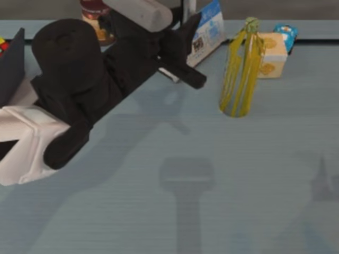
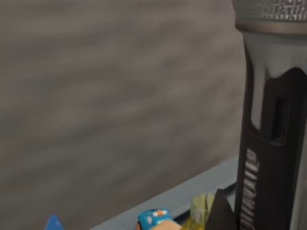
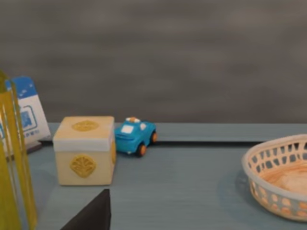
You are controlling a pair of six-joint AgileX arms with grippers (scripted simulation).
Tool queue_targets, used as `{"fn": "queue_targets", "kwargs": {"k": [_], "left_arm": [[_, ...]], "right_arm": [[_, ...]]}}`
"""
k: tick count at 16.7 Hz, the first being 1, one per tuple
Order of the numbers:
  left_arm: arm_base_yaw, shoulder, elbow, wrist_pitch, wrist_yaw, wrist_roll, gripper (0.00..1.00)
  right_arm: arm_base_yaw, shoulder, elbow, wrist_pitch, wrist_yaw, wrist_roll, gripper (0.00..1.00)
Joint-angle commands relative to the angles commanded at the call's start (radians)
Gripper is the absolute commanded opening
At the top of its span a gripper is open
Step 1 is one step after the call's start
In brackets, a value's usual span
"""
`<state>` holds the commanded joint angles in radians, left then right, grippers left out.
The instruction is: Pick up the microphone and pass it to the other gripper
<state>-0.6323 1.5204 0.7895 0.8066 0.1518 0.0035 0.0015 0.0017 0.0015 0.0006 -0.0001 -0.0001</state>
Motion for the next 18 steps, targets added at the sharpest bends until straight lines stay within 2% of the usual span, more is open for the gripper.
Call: {"fn": "queue_targets", "kwargs": {"k": [2,5,14,18], "left_arm": [[0.0,0.0,0.0,0.0,0.0,0.0,0.0],[0.0,0.0,0.0,0.0,0.0,0.0,0.0],[0.0,0.0,0.0,0.0,0.0,0.0,0.0],[0.0,0.0,0.0,0.0,0.0,0.0,0.0]], "right_arm": [[0.026,0.033,0.027,0.011,-0.001,-0.002,1.0],[0.116,0.164,0.126,0.051,-0.005,-0.006,1.0],[0.504,0.864,0.585,0.26,-0.016,-0.003,1.0],[0.632,1.084,0.731,0.323,-0.019,-0.005,1.0]]}}
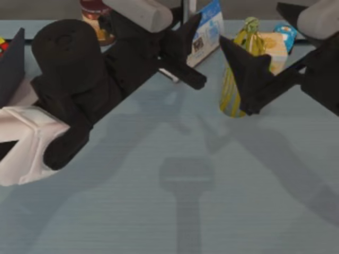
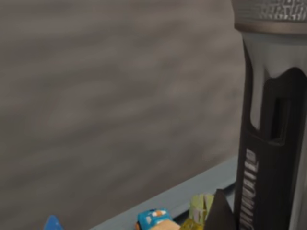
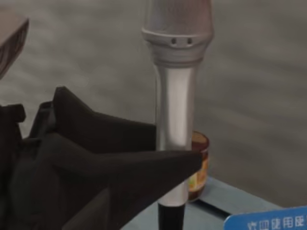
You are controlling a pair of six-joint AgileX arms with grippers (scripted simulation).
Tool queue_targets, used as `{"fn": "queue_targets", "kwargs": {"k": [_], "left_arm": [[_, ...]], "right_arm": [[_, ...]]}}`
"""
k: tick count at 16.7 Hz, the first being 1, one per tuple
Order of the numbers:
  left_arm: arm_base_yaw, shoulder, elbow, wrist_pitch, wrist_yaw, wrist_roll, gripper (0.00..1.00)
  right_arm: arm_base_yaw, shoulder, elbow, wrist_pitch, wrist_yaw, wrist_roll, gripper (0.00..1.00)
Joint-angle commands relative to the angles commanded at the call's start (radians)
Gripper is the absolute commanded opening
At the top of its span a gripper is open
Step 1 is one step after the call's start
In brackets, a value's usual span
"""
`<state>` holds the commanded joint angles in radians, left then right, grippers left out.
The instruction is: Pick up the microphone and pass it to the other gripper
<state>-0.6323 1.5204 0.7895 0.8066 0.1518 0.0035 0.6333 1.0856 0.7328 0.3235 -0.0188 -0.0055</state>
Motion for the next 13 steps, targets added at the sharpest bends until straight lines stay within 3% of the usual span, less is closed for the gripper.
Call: {"fn": "queue_targets", "kwargs": {"k": [3,13], "left_arm": [[0.0,0.0,0.0,0.0,0.0,0.0,0.0],[0.0,0.0,0.0,0.0,0.0,0.0,0.0]], "right_arm": [[0.043,0.07,0.047,0.018,0.0,-0.001,1.0],[0.047,0.191,0.141,0.049,0.003,0.0,1.0]]}}
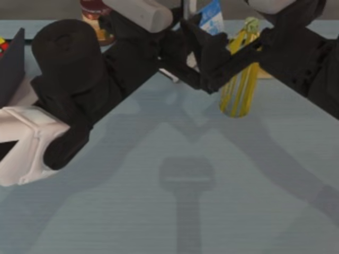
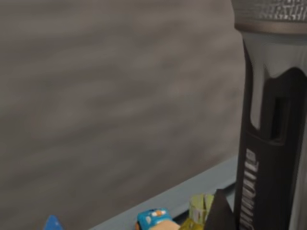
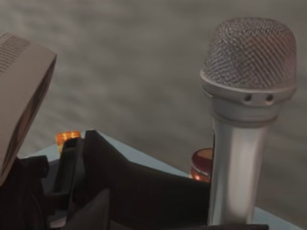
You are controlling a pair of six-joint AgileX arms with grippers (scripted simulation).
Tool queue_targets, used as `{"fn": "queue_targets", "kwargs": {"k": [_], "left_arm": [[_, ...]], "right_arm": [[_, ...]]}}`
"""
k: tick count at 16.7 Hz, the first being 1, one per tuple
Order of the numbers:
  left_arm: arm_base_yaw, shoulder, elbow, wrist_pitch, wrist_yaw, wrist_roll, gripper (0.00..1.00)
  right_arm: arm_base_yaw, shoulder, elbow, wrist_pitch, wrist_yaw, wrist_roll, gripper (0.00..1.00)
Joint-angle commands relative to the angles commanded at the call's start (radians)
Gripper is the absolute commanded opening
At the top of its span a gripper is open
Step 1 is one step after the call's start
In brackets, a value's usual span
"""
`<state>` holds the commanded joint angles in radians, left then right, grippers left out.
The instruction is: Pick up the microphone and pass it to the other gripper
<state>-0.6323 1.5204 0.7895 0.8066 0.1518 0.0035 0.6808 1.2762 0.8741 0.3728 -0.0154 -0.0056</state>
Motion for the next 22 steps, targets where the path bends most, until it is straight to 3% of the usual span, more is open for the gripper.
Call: {"fn": "queue_targets", "kwargs": {"k": [5,11,22], "left_arm": [[0.0,0.0,0.0,0.0,0.0,0.0,0.0],[0.0,0.0,0.0,0.0,0.0,0.0,0.0],[0.0,0.0,0.0,0.0,0.0,0.0,0.0]], "right_arm": [[0.002,0.247,0.174,0.061,0.006,0.001,1.0],[0.002,0.292,0.214,0.072,0.006,0.001,1.0],[0.002,0.292,0.214,0.072,0.006,0.001,0.17]]}}
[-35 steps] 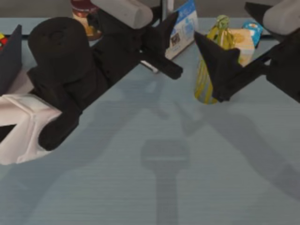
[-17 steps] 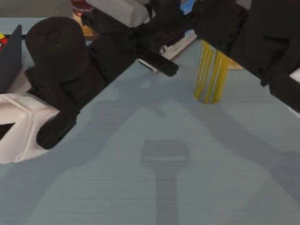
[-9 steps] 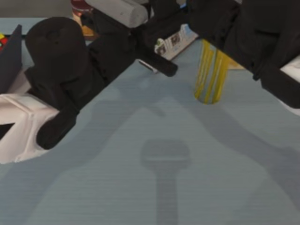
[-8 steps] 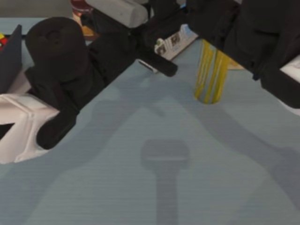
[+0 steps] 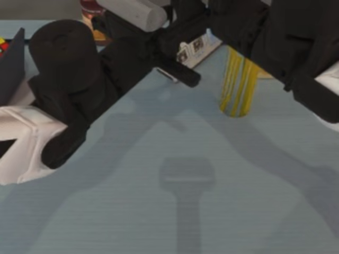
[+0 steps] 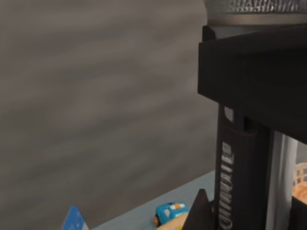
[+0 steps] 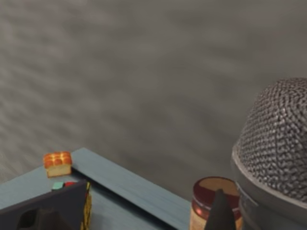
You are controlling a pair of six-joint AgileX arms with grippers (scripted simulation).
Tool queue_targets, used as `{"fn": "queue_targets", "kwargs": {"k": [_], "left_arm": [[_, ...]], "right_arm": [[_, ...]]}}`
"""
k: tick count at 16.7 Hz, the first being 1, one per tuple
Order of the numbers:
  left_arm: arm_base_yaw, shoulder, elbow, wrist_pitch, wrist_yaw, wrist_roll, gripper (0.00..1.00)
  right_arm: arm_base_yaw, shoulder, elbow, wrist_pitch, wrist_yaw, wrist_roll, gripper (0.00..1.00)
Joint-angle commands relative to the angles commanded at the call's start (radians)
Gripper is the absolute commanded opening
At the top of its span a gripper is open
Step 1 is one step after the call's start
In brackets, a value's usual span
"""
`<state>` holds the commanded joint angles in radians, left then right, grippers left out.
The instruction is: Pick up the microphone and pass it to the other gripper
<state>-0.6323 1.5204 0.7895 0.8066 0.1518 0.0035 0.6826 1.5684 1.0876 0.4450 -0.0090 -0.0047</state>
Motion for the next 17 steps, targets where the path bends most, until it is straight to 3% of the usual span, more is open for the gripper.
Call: {"fn": "queue_targets", "kwargs": {"k": [2,3,11,17], "left_arm": [[0.0,0.0,0.0,0.0,0.0,0.0,0.0],[0.0,0.0,0.0,0.0,0.0,0.0,0.0],[0.0,0.0,0.0,0.0,0.0,0.0,0.0],[0.0,0.0,0.0,0.0,0.0,0.0,0.45]], "right_arm": [[0.0,0.0,0.0,0.0,0.0,0.0,0.02],[0.0,0.0,0.0,0.0,0.0,0.0,0.0],[0.0,0.0,0.0,0.0,0.0,0.0,0.0],[0.0,0.0,0.0,0.0,0.0,0.0,0.0]]}}
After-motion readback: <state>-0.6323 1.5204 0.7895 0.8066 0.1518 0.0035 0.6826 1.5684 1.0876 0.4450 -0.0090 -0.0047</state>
